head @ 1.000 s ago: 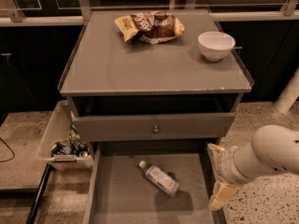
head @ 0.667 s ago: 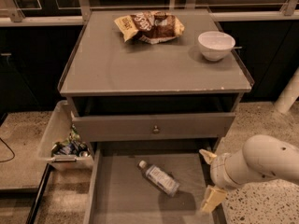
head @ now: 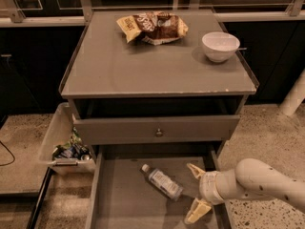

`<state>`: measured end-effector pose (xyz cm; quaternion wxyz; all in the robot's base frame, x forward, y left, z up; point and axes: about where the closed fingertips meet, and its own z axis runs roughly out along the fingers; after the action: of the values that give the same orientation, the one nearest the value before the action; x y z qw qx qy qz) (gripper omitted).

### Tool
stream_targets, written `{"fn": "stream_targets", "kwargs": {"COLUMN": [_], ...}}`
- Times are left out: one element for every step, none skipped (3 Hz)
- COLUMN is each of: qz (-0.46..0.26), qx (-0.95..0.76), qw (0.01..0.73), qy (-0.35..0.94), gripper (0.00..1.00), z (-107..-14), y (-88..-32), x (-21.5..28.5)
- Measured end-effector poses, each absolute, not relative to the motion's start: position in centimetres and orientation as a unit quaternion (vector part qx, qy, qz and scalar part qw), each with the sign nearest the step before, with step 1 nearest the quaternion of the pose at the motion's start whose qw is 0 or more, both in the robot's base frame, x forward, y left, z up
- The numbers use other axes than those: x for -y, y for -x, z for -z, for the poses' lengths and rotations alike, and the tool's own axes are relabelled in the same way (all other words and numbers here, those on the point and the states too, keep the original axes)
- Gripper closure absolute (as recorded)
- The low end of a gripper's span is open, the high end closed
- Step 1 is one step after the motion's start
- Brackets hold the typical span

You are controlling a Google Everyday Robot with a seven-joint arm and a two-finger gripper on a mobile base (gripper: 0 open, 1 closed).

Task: Pick blue plastic bottle from middle drawer and place on counter

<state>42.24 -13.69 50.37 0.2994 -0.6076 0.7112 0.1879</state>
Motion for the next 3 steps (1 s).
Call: {"fn": "stream_targets", "kwargs": {"qz": [-0.187, -0.192, -0.198], "qx": [-0.711, -0.715, -0.725], "qw": [0.299, 0.307, 0.327], "qy": [0.608, 0.598, 0.572], "gripper": [0.0, 0.0, 0.0], "z": [-50.5, -49.3, -46.7], "y": [-42.3, -42.1, -43.6], "x": [13.7, 13.2, 12.3]}}
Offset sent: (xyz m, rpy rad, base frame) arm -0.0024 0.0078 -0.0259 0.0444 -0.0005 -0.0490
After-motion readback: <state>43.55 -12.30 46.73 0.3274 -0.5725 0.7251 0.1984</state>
